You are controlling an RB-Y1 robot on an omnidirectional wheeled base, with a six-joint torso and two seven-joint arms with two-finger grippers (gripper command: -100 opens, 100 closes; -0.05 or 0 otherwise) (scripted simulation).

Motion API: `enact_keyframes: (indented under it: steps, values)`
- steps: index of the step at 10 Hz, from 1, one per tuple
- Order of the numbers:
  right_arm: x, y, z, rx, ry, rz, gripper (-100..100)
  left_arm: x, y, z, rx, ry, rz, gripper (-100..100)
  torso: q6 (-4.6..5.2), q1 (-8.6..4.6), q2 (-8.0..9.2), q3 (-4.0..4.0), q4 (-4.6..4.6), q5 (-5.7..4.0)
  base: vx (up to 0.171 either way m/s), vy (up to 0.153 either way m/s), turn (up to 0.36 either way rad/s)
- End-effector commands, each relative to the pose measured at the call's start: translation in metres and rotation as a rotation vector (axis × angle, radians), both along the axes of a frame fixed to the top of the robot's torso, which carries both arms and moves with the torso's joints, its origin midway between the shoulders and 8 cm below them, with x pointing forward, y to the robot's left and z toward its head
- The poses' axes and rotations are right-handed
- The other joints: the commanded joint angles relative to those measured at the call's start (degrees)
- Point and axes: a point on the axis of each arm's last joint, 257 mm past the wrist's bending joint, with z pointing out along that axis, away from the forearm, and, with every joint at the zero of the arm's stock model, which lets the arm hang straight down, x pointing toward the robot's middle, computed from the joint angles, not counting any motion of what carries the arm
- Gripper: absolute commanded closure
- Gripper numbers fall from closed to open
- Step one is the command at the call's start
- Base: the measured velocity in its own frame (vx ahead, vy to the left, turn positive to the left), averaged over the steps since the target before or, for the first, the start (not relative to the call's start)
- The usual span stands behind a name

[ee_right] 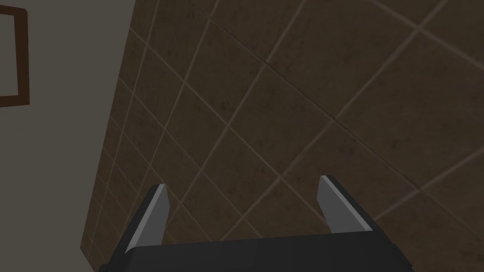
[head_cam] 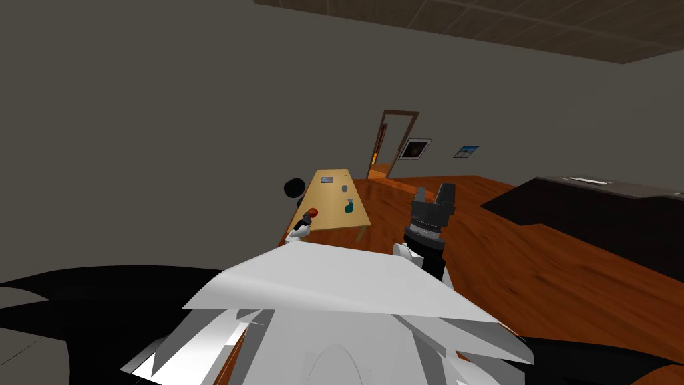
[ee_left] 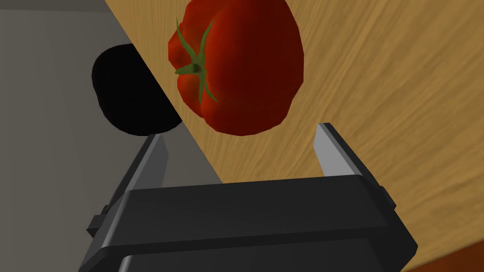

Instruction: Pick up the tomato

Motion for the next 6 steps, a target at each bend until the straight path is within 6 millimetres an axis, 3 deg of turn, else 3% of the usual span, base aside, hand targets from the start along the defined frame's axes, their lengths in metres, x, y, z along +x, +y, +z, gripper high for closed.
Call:
enact_keyframes:
  steps: [1, 2, 3, 4, 6]
  values:
    - [0.0, 0.0, 0.0, 0.0, 0.0, 0.0, 0, -0.0012, -0.0059, -0.008, -0.024, 0.012, 0.008, -100, 0.0, 0.0, 0.0, 0.0, 0.0, 0.0, 0.06, -0.067, -0.068]
    - [0.0, 0.0, 0.0, 0.0, 0.0, 0.0, 0, -0.0001, -0.0041, -0.0055, -0.015, 0.009, 0.004, -100, -0.01, 0.11, -0.02, -0.01, 0.0, 0.02, 0.027, -0.025, -0.009]
    - [0.0, 0.0, 0.0, 0.0, 0.0, 0.0, 0, 0.0, -0.0047, -0.0061, -0.017, 0.009, 0.005, 0, -0.03, 0.27, 0.07, 0.03, 0.01, 0.05, 0.005, -0.006, 0.003]
    - [0.0, 0.0, 0.0, 0.0, 0.0, 0.0, 0, 0.0014, -0.0023, -0.0076, -0.016, 0.009, 0.01, -100, -0.03, 0.36, 0.16, 0.08, 0.03, 0.07, -0.001, 0.003, -0.044]
    - [0.0, 0.0, 0.0, 0.0, 0.0, 0.0, 0, 0.0044, 0.0024, -0.0099, -0.015, 0.008, 0.021, -100, -0.03, 0.45, 0.23, 0.13, 0.05, 0.09, -0.011, 0.015, -0.053]
